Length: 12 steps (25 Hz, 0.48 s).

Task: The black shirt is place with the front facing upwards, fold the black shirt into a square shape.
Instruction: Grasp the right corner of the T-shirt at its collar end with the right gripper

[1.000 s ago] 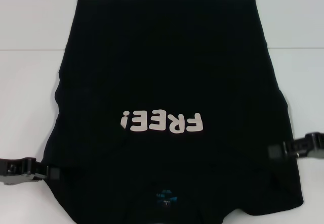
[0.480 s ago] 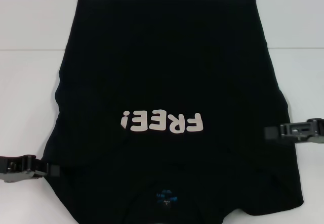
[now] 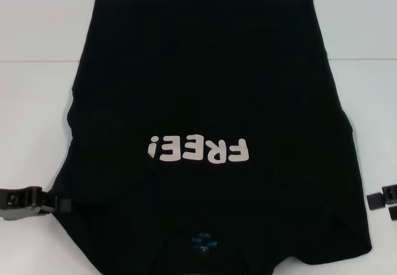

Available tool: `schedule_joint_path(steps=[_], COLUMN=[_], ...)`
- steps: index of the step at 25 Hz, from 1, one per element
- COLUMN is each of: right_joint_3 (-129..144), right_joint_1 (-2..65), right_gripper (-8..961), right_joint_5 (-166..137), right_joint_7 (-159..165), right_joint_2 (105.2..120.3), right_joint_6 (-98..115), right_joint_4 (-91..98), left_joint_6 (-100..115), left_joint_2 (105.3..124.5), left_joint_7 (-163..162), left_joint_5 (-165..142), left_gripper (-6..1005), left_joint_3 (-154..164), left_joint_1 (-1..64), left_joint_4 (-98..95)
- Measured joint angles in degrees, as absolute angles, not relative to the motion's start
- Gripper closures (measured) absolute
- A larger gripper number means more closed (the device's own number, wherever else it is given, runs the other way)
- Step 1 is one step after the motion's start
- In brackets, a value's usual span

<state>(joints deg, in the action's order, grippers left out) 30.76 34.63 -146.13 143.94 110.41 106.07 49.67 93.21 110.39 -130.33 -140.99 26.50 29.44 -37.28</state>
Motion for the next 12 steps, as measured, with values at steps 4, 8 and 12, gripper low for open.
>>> schedule_joint_path(steps=[4,8,12], right_joint_3=[32.50,33.64,34.00], right_joint_1=[34.63,35.06,35.26], right_gripper=[87,87,87], right_joint_5=[-148.62,-150.41,-151.02], right_joint_7=[145.40,145.99,146.36], right_joint_2=[110.82,111.72,112.07], right_joint_6=[105.07,105.02,104.95], right_joint_4=[49.49,49.52,49.69], left_joint_6=[93.17,93.16,93.16], left_joint_2=[110.39,110.24,110.14], left_joint_7=[-129.76,-129.09,-128.51], left_joint_5=[-140.53,-140.42,-140.42], left_gripper=[966,966,966], left_joint_3=[26.36,25.46,25.00], left_joint_1=[29.44,29.52,29.63], left_joint_4=[-37.34,-37.40,-37.44])
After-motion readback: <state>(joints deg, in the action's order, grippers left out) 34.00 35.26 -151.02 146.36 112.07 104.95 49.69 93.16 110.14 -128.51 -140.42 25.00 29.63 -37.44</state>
